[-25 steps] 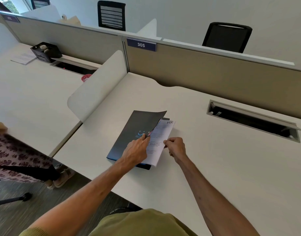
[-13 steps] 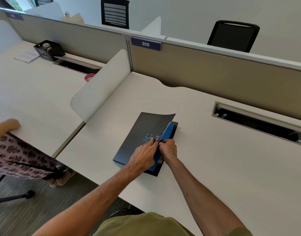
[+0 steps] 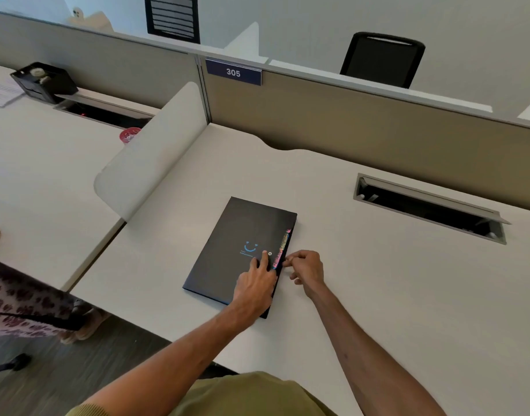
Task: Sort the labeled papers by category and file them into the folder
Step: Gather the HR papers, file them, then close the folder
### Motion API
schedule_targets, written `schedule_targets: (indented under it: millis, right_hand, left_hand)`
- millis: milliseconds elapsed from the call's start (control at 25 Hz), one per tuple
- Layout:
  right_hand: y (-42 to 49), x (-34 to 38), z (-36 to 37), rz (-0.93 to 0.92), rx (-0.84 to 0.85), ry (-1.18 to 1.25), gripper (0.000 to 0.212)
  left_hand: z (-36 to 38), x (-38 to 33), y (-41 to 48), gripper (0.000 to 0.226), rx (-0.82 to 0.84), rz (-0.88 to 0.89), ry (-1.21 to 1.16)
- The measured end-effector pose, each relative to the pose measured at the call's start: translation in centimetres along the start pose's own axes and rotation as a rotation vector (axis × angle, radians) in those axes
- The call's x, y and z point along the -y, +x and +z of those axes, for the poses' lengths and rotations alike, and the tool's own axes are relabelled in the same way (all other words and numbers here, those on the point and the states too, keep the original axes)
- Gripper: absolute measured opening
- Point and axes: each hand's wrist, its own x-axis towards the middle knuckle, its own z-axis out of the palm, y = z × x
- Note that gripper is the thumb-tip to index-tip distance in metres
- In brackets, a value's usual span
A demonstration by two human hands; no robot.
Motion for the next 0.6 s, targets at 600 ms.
schedule_targets:
  millis: [600]
  right_hand:
    - [-1.2, -1.5, 7.0, -0.630, 0.179, -1.101, 0.079]
  left_hand:
    - [3.4, 12.5, 0.4, 0.080, -0.057, -0.286, -0.184]
